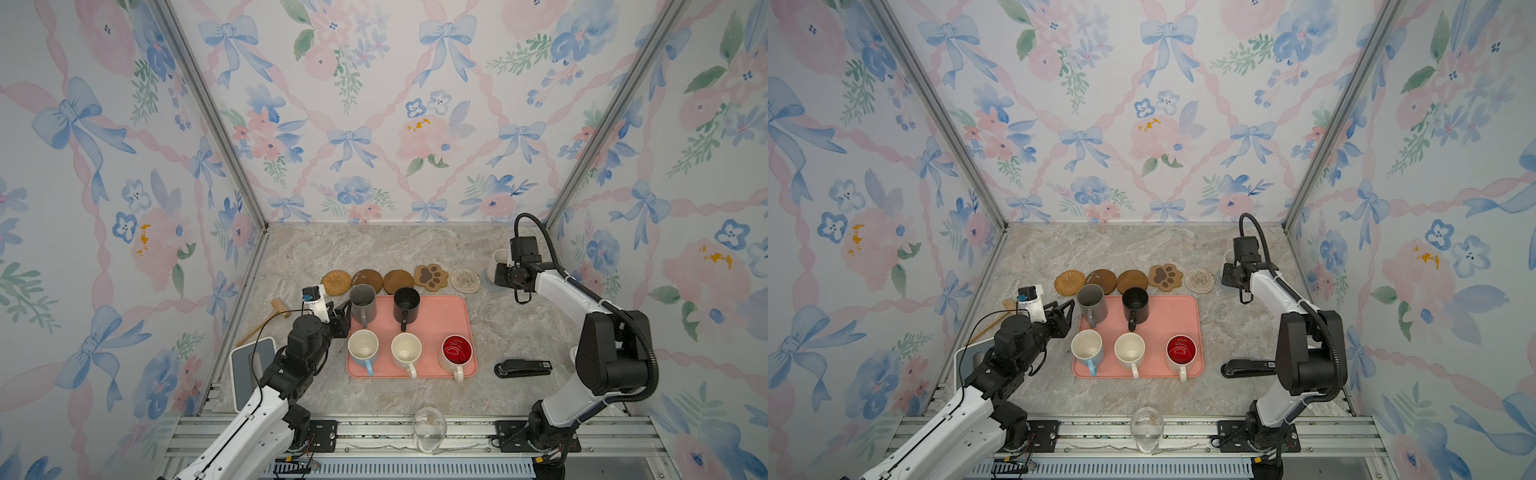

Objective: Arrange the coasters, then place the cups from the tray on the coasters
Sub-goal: 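Lower the white speckled mug onto the light-blue woven coaster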

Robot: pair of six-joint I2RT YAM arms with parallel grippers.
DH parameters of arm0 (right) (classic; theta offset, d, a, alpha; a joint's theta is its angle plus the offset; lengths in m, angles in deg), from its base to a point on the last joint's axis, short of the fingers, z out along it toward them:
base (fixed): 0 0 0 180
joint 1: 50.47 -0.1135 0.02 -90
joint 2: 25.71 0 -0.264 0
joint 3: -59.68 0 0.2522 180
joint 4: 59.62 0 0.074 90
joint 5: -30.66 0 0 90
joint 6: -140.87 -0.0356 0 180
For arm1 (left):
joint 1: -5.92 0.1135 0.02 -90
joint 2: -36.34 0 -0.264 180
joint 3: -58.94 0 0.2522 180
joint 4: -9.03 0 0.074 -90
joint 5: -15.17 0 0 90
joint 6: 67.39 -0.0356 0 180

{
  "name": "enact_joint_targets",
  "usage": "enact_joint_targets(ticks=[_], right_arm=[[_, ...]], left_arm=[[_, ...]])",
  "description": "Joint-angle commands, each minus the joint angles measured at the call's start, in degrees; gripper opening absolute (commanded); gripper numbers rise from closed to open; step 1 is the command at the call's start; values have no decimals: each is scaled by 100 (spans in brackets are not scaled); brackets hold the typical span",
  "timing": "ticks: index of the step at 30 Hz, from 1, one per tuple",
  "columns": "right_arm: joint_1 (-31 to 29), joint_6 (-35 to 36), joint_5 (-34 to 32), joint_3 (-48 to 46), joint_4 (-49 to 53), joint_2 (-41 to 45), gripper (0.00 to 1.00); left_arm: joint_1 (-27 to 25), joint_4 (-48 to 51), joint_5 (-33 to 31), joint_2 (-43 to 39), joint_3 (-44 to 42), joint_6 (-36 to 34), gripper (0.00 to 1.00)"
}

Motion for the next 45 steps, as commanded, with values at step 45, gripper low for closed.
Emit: enact_joint_targets(ticks=[45], right_arm=[[-19,12,171,-367,-445,-163,0]], left_arm=[[-14,47,-112,-185,24,-134,53]])
